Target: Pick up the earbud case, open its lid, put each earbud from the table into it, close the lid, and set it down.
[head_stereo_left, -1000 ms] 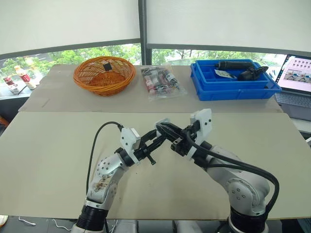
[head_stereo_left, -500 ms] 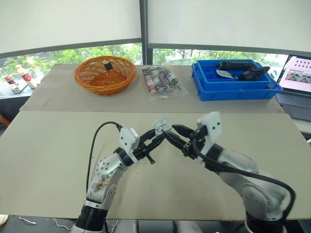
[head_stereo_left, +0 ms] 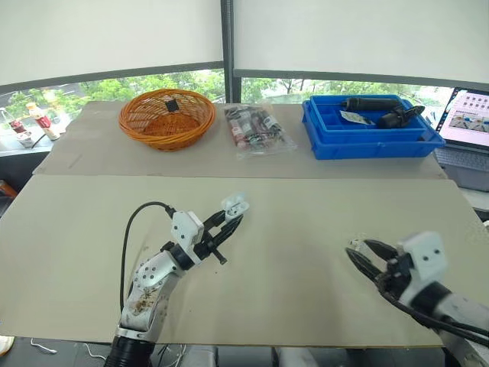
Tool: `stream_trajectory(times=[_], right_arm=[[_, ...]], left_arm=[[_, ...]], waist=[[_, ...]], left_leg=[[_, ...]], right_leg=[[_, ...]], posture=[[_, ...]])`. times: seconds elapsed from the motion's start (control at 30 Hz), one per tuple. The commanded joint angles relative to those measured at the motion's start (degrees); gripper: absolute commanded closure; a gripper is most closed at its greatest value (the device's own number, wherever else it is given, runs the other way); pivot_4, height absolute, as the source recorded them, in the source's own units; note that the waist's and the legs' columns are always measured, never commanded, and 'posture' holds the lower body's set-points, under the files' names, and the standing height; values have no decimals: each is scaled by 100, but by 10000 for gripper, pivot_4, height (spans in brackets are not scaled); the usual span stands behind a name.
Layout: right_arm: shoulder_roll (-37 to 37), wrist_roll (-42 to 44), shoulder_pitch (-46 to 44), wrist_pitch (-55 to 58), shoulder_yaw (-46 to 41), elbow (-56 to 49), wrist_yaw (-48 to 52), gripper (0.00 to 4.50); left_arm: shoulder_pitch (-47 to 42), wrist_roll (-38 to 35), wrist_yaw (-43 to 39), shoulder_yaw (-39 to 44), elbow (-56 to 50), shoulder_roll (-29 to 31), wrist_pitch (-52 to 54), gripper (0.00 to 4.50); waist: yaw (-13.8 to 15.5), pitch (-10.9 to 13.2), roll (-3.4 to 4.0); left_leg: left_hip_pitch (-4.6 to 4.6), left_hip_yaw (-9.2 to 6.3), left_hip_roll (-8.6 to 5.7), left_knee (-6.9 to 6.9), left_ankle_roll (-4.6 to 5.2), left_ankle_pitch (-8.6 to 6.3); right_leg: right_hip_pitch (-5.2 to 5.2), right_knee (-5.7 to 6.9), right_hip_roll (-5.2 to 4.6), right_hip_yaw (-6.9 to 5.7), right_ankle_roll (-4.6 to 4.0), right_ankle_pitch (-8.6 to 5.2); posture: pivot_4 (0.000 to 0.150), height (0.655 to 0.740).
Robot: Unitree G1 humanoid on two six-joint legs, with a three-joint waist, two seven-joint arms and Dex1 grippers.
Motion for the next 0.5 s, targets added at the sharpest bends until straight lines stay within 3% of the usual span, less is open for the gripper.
stream_trajectory(times=[0.03, 0.17, 0.4, 0.5], right_arm=[[227, -348, 552, -1148, -559, 489, 302, 21226], [384, -528, 1146, -1779, -670, 1014, 609, 21226], [354, -624, 1647, -2378, -758, 1486, 978, 0], [337, -684, 1612, -2345, -681, 1480, 908, 0]], left_arm=[[69, 22, 15, 72, -63, 25, -231, 38852], [126, 23, 15, 56, -73, 39, -279, 38852], [141, 15, -9, 81, -53, 87, -294, 38852], [133, 14, -14, 78, -39, 100, -293, 38852]], waist=[[-1, 0, 1], [-9, 0, 1], [-39, 1, 3], [-45, 1, 3]], left_leg=[[-1, 0, 0, -2, 0, 0], [-2, 3, -1, -2, 0, 0], [-2, 4, -1, -5, 0, 0], [-2, 4, -1, -5, 0, 0]], right_leg=[[0, -1, 0, 0, 1, -1], [0, -6, -2, 3, 1, -1], [0, -6, -2, 4, 1, -1], [0, -6, -2, 5, 1, -1]], posture=[[1500, 7282], [1500, 7282], [1500, 7282], [1500, 7282]])
